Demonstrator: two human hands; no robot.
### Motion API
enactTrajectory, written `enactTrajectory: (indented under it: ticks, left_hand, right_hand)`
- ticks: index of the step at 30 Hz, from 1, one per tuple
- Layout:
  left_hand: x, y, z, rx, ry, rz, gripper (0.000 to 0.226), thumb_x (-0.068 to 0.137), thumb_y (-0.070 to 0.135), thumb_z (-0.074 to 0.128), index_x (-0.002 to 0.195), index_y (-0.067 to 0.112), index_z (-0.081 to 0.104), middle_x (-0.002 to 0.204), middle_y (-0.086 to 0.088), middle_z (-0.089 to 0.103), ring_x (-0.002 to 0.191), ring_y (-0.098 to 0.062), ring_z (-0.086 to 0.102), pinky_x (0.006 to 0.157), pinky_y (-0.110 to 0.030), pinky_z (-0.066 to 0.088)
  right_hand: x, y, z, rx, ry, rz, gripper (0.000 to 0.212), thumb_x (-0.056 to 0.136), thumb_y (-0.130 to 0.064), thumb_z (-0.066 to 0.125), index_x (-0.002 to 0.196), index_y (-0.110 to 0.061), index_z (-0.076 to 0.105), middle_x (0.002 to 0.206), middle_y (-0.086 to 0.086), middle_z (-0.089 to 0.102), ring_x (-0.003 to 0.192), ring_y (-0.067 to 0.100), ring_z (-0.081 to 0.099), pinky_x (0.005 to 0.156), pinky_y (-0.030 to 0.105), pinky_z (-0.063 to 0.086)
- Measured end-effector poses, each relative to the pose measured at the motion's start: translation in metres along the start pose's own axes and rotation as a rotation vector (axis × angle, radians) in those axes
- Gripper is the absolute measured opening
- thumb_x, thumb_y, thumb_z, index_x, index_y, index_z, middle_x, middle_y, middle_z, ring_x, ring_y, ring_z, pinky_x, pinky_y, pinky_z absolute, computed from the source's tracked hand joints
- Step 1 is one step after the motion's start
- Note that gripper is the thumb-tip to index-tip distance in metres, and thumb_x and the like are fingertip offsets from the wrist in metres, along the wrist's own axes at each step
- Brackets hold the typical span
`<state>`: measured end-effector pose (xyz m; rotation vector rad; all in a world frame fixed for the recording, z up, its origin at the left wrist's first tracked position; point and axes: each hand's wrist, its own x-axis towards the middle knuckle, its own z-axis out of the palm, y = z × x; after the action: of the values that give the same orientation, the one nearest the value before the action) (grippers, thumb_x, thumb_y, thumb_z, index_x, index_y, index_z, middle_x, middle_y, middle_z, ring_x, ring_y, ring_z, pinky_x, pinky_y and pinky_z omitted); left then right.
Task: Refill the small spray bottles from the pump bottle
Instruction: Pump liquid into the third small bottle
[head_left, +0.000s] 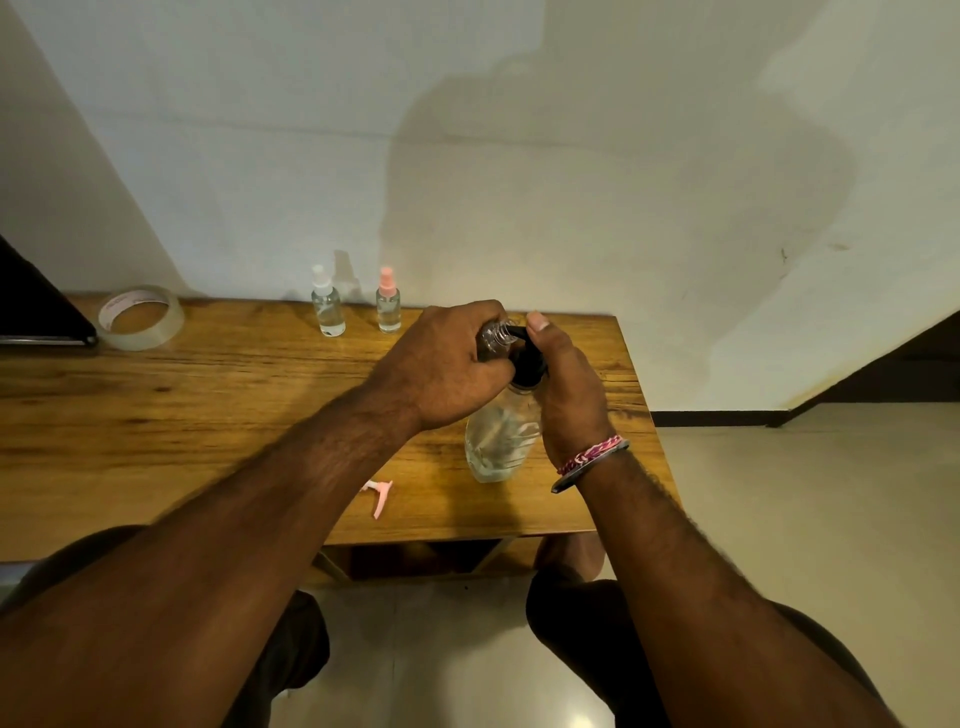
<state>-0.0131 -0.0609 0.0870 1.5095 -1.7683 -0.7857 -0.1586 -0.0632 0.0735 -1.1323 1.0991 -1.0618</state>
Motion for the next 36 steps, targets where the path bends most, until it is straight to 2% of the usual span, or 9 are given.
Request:
enactTrajectory:
  ticks: [3,7,12,17,21,23,25,28,36]
  left_hand:
    - [0.0,-0.001,0.0,0.004,0.002,-0.003,0.026,0.085,0.015,0.075,0.079,0.034,0.058,0.074,0.008,0.067,0.067,-0.014,0.064,0.058,-0.028,0.046]
    - [-0.001,0.0,0.0,0.001,0.002,0.0,0.028,0.084,0.014,0.075,0.078,0.034,0.057,0.073,0.008,0.066,0.066,-0.013,0.062,0.059,-0.027,0.044]
    - [-0.001,0.002,-0.001,-0.019,-0.002,0.005,0.026,0.085,0.013,0.073,0.078,0.032,0.058,0.072,0.006,0.066,0.066,-0.014,0.062,0.058,-0.027,0.044]
    - [0.0,0.002,-0.003,-0.048,-0.008,-0.005,0.019,0.086,0.013,0.073,0.083,0.029,0.062,0.074,0.006,0.067,0.067,-0.014,0.063,0.059,-0.029,0.047]
    - [-0.001,0.002,-0.002,-0.033,-0.007,0.0,0.021,0.086,0.014,0.073,0.081,0.031,0.061,0.073,0.006,0.067,0.068,-0.016,0.063,0.059,-0.028,0.046]
    - [-0.001,0.002,-0.002,-0.026,-0.003,0.003,0.022,0.086,0.015,0.073,0.08,0.032,0.06,0.073,0.007,0.067,0.067,-0.015,0.063,0.058,-0.027,0.045]
    - [-0.001,0.002,-0.002,-0.025,-0.001,0.002,0.025,0.085,0.015,0.073,0.078,0.034,0.058,0.071,0.008,0.066,0.064,-0.01,0.061,0.056,-0.024,0.042]
    - [-0.001,0.003,-0.002,-0.023,-0.002,0.0,0.025,0.086,0.015,0.074,0.078,0.034,0.058,0.071,0.009,0.066,0.062,-0.007,0.059,0.055,-0.021,0.04]
    - [-0.001,0.002,-0.001,-0.025,-0.011,-0.001,0.022,0.086,0.013,0.073,0.084,0.031,0.06,0.075,0.006,0.067,0.068,-0.013,0.064,0.059,-0.026,0.045]
  right_hand:
    - [0.0,0.0,0.0,-0.021,0.015,0.0,0.036,0.086,-0.056,0.059,0.086,-0.028,0.082,0.093,0.003,0.078,0.094,0.018,0.071,0.089,0.042,0.052]
    - [-0.001,0.0,0.002,-0.029,0.015,-0.014,0.035,0.09,-0.051,0.054,0.082,-0.031,0.082,0.089,0.001,0.078,0.091,0.015,0.07,0.088,0.04,0.051]
    - [-0.004,-0.001,0.005,-0.027,0.007,-0.021,0.042,0.076,-0.07,0.057,0.087,-0.038,0.082,0.098,0.002,0.079,0.104,0.022,0.072,0.1,0.05,0.053]
    - [-0.006,-0.003,0.005,-0.036,-0.016,-0.059,0.049,0.083,-0.071,0.05,0.094,-0.035,0.082,0.106,0.005,0.079,0.11,0.021,0.072,0.104,0.049,0.052]
    - [-0.007,-0.003,0.004,-0.039,-0.021,-0.038,0.043,0.089,-0.068,0.044,0.084,-0.046,0.081,0.095,-0.009,0.08,0.1,0.006,0.073,0.097,0.038,0.051]
    - [-0.006,0.0,0.003,-0.025,-0.017,-0.04,0.047,0.085,-0.076,0.051,0.092,-0.041,0.082,0.103,-0.002,0.08,0.109,0.015,0.072,0.103,0.045,0.051]
    - [-0.004,0.003,0.003,-0.001,-0.025,-0.057,0.05,0.083,-0.073,0.052,0.098,-0.036,0.082,0.108,0.004,0.078,0.114,0.023,0.07,0.108,0.053,0.049]
    - [-0.003,0.004,0.003,0.012,-0.018,-0.059,0.045,0.082,-0.068,0.051,0.094,-0.038,0.082,0.103,0.002,0.079,0.11,0.023,0.071,0.108,0.055,0.049]
    - [0.002,0.008,0.007,0.019,0.039,-0.029,0.043,0.075,-0.067,0.056,0.087,-0.034,0.083,0.097,0.007,0.078,0.104,0.027,0.071,0.103,0.059,0.05]
